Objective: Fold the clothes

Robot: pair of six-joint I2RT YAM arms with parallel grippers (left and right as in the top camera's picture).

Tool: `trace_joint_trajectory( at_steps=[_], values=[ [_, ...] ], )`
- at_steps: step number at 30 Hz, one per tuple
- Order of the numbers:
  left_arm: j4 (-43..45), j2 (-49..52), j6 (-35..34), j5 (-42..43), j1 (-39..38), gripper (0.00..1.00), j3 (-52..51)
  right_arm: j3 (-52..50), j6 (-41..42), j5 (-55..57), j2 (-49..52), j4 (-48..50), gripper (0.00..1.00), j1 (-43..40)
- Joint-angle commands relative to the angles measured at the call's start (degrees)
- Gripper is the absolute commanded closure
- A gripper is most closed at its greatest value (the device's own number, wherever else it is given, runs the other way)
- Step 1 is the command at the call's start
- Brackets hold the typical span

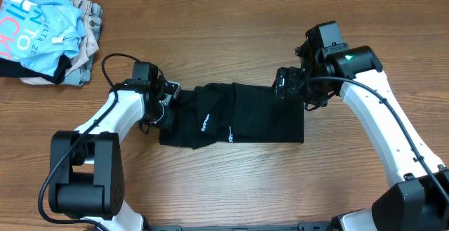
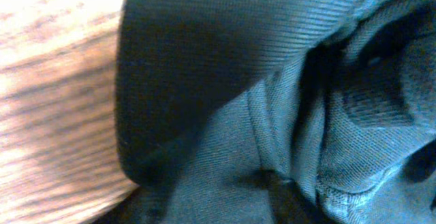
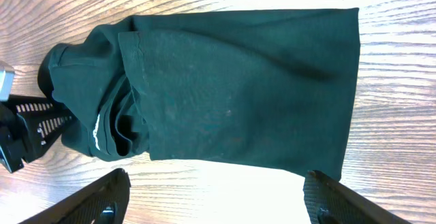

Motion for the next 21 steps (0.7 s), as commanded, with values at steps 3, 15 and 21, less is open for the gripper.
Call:
trace_joint_trajectory(
  at_steps=[3,15,21],
  values=[
    [-0.4,1.0,-5.4,-0.1,0.3,0.96,-1.9,-0.5,-0.2,0.6,-0.8,0.3,0.17,0.2],
    [-26.8,0.5,-9.0,-13.2,2.7,0.96,23.3,-1.0,-0.2,0.6,-0.8,0.0,0.19,0.1],
    [-36.0,0.5,-7.3,-14.4,2.7,0.96,35.5,-1.0,-0.9,1.2,-0.8,0.0,0.19,-0.1]
  ],
)
